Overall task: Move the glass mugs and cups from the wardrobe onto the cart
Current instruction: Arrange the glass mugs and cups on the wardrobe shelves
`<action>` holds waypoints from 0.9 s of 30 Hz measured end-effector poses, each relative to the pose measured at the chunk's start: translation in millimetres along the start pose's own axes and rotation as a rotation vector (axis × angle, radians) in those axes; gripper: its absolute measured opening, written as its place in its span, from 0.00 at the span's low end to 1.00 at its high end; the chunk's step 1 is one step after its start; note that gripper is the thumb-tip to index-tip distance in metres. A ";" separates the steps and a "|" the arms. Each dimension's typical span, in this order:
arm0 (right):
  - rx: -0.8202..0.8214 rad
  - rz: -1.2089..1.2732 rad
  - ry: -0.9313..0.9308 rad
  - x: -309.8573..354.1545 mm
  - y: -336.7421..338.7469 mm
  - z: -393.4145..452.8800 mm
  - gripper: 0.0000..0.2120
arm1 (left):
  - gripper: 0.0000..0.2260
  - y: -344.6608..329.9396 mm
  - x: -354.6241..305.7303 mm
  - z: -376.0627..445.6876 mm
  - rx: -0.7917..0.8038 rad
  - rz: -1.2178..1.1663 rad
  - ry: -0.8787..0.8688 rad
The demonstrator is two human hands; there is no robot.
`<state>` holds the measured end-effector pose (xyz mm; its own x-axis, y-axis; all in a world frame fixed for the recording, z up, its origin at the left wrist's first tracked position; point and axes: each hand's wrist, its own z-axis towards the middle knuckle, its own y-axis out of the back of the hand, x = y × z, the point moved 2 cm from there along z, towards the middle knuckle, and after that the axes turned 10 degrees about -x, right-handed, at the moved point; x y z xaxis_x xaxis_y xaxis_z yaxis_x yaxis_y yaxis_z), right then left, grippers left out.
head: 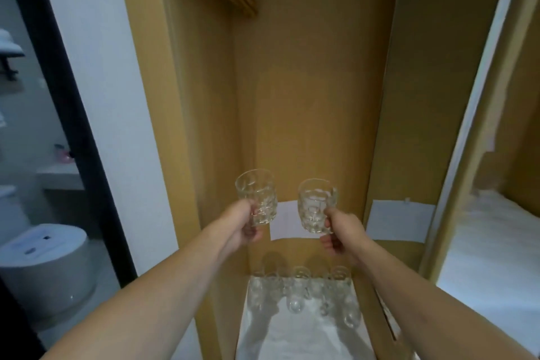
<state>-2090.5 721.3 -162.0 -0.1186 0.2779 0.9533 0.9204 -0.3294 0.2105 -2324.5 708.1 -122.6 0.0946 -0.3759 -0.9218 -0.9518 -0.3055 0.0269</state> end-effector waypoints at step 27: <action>-0.172 0.014 0.055 -46.6 200.5 -152.1 0.18 | 0.10 -102.0 58.9 -155.7 0.133 0.159 -0.044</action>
<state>-1957.1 505.0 -131.3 -0.1308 0.2242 0.9657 0.8455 -0.4835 0.2267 -2176.5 580.9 -119.5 -0.0700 -0.3710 -0.9260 -0.9840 -0.1265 0.1251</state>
